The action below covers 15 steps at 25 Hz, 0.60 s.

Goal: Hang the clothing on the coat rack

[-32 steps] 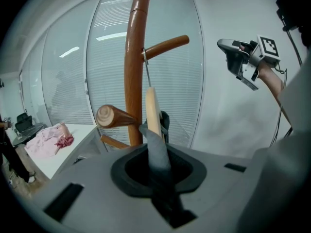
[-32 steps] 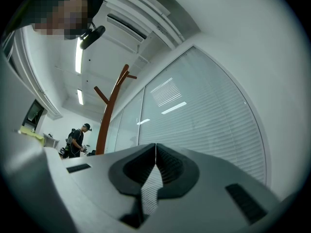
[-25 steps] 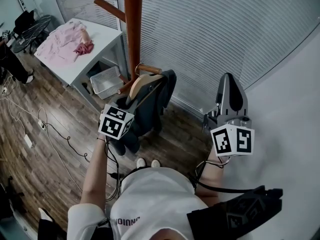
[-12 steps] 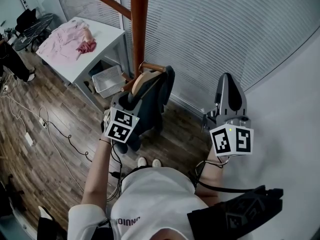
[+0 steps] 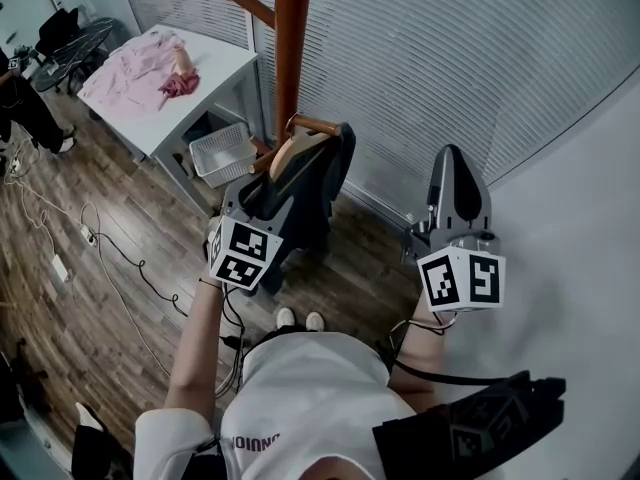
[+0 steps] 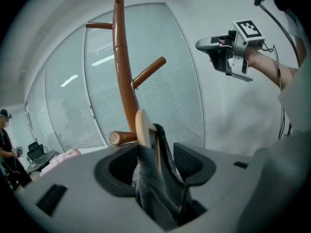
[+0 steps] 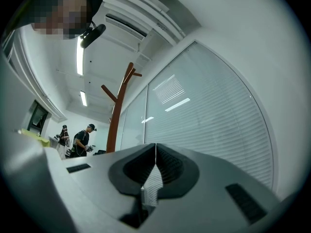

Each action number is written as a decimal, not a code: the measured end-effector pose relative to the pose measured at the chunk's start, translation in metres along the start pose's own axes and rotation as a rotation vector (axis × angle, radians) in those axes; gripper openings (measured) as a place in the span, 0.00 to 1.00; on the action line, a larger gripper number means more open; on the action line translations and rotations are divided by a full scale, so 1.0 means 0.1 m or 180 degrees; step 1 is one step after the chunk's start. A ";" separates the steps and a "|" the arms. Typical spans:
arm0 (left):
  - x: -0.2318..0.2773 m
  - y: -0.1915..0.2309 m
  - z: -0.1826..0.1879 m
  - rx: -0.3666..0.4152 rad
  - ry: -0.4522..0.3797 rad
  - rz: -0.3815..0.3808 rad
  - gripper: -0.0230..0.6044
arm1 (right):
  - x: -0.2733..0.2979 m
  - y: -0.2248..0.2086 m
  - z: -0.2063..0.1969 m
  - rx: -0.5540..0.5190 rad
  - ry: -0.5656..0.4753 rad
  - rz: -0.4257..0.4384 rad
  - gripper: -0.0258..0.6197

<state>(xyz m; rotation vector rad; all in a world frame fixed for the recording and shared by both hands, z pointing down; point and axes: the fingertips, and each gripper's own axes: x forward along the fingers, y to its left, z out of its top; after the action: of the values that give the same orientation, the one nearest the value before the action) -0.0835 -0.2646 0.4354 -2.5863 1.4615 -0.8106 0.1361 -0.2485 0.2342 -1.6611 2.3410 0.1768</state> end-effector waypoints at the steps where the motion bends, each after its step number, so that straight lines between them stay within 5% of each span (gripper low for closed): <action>1: -0.04 0.00 0.03 0.0020 -0.0045 0.0035 0.40 | 0.01 0.01 -0.02 0.0004 0.0013 0.0017 0.07; 6: -0.30 -0.11 0.37 0.0146 -0.0365 0.0061 0.40 | 0.03 0.13 -0.04 0.0024 0.0066 0.0101 0.07; 10: -0.49 -0.07 0.63 0.0024 -0.0618 0.0277 0.10 | 0.07 0.21 -0.13 0.0018 0.0178 0.0182 0.07; 15: -0.58 -0.10 0.81 -0.0079 -0.0730 0.0260 0.06 | 0.10 0.30 -0.20 -0.0057 0.0253 0.0240 0.07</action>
<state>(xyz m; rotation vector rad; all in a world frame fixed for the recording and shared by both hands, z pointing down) -0.0614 -0.2285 0.3446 -2.5173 1.5049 -0.4711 0.1019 -0.2527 0.2493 -1.6174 2.4696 0.1494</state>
